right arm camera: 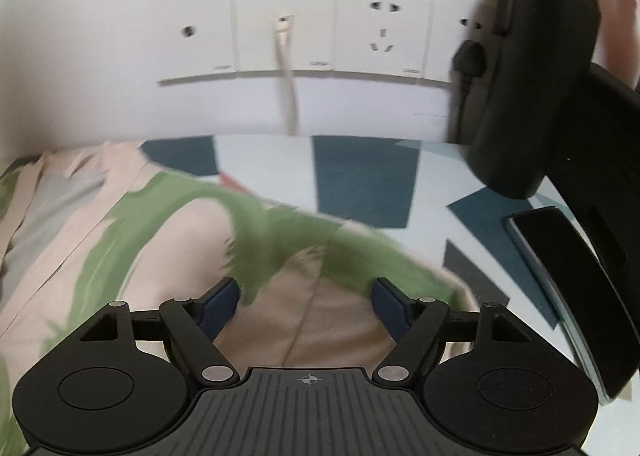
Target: Fold clothes
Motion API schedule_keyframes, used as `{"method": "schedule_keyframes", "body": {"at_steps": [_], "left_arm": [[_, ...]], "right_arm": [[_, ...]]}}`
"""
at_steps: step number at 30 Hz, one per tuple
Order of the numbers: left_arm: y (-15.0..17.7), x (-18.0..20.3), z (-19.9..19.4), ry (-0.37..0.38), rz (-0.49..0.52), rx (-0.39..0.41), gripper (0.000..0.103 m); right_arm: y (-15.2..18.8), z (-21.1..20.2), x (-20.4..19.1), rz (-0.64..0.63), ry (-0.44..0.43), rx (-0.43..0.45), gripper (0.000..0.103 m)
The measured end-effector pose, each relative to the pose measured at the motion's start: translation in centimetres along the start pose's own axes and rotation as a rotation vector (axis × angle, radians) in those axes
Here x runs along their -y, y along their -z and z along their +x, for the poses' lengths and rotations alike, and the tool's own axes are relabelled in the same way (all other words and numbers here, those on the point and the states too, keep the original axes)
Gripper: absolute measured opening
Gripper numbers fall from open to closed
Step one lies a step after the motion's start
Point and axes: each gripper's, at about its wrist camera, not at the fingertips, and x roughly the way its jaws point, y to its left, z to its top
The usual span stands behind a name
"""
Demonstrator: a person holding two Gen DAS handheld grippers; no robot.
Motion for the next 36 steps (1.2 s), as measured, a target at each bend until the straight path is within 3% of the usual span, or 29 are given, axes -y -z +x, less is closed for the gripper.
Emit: {"method": "schedule_keyframes", "body": {"at_steps": [4,5,8,11,20,26,32,36], "left_arm": [[-0.4,-0.1,-0.6,-0.052,-0.015,-0.001,0.094],[-0.4,0.1,-1.2,-0.06,-0.006,0.007,0.094],[0.4,0.7,-4.2,-0.062,0.019,0.048,0.094],[1.9,0.9,-7.2,-0.074,-0.014,0.053,0.095],[9.8,4.0,-16.9,-0.144,-0.023,0.04,0.102],[14.7,4.5,-18.9,-0.093,-0.063,-0.001,0.102],[18.4,3.4,-20.0,-0.02,-0.059,0.021,0.102],[20.6,2.2,-21.0,-0.019,-0.002,0.039,0.102]], "right_arm": [[-0.7,-0.2,0.0,0.061,0.016,-0.007,0.071],[-0.7,-0.7,0.0,0.084,0.008,0.005,0.074],[-0.3,-3.1,-0.5,0.12,-0.026,0.057,0.099],[0.2,-5.4,-1.1,0.113,-0.053,0.094,0.102],[1.9,-10.3,-2.9,0.071,-0.06,0.144,0.102],[3.5,-13.7,-3.4,0.082,-0.028,0.131,0.102],[7.0,-19.6,-3.9,0.117,0.086,0.155,0.102],[10.5,-23.8,-4.3,0.206,0.185,0.119,0.102]]}}
